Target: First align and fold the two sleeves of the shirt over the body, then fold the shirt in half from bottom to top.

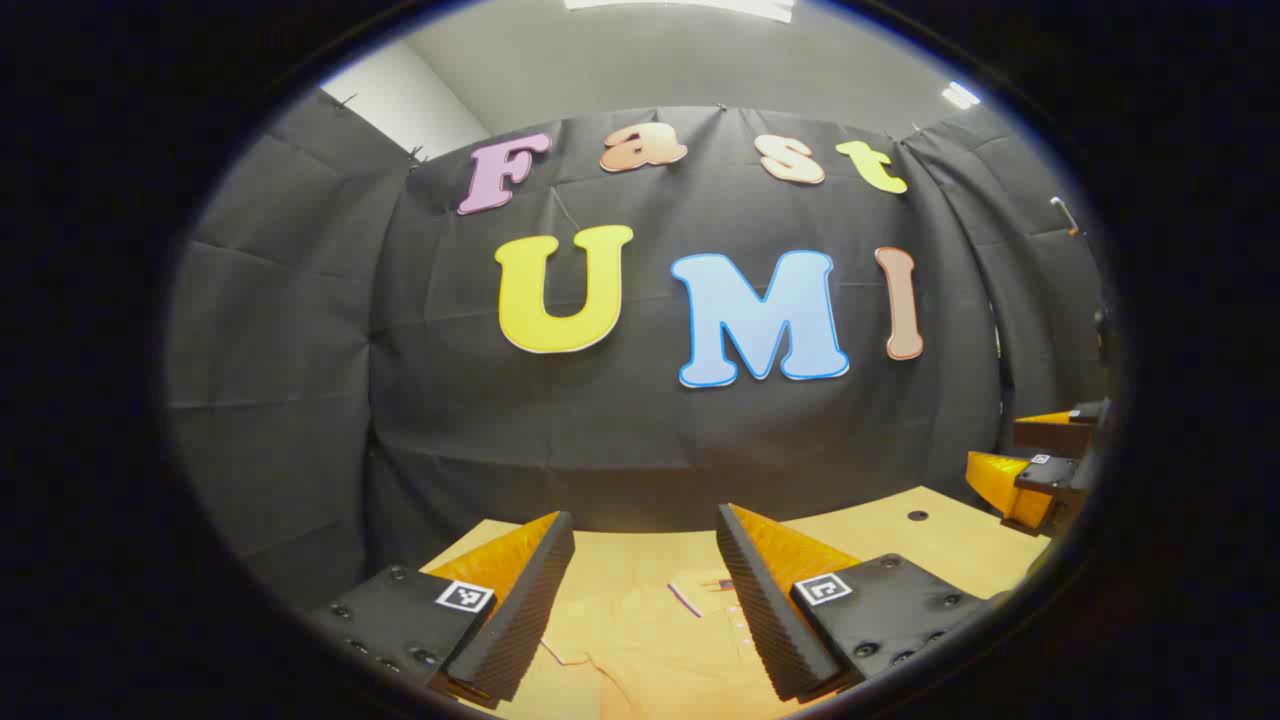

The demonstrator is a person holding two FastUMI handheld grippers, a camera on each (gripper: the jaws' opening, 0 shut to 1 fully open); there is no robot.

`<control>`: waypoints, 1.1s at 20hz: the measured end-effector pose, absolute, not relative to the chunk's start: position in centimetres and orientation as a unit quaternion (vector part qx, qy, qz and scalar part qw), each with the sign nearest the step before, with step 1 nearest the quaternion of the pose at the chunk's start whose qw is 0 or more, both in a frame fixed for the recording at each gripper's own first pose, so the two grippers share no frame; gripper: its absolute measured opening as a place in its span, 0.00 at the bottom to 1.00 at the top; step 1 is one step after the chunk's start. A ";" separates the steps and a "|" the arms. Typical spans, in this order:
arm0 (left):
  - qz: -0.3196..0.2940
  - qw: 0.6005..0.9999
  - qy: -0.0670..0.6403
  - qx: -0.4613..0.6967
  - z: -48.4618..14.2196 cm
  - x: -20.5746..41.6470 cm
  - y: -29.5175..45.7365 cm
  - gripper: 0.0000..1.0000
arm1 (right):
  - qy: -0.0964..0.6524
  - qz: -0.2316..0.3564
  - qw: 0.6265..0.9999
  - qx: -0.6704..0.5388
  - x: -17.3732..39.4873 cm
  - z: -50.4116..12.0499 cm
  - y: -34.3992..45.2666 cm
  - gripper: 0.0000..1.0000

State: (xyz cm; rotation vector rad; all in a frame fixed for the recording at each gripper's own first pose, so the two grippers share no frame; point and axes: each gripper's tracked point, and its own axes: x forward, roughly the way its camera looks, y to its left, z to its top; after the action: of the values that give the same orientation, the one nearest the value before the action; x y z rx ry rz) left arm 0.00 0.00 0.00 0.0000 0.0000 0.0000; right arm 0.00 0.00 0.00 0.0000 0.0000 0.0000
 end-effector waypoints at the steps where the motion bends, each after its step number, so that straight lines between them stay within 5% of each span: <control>1: -0.001 1.000 -0.001 0.000 0.1 0.0 -0.1 0.95 | 0.000 -0.001 1.000 -0.002 0.0 0.0 0.0 0.97; 22: 0.008 1.000 -0.005 -0.009 0.0 -0.6 -0.4 0.96 | 0.025 0.009 1.000 -0.003 0.6 -1.7 0.0 0.97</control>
State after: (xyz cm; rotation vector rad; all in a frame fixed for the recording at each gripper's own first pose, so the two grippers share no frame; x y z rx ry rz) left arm -0.60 -0.37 0.04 -0.0180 -0.0105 0.0165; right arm 0.63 -0.02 -1.72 -0.0064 0.0494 0.0172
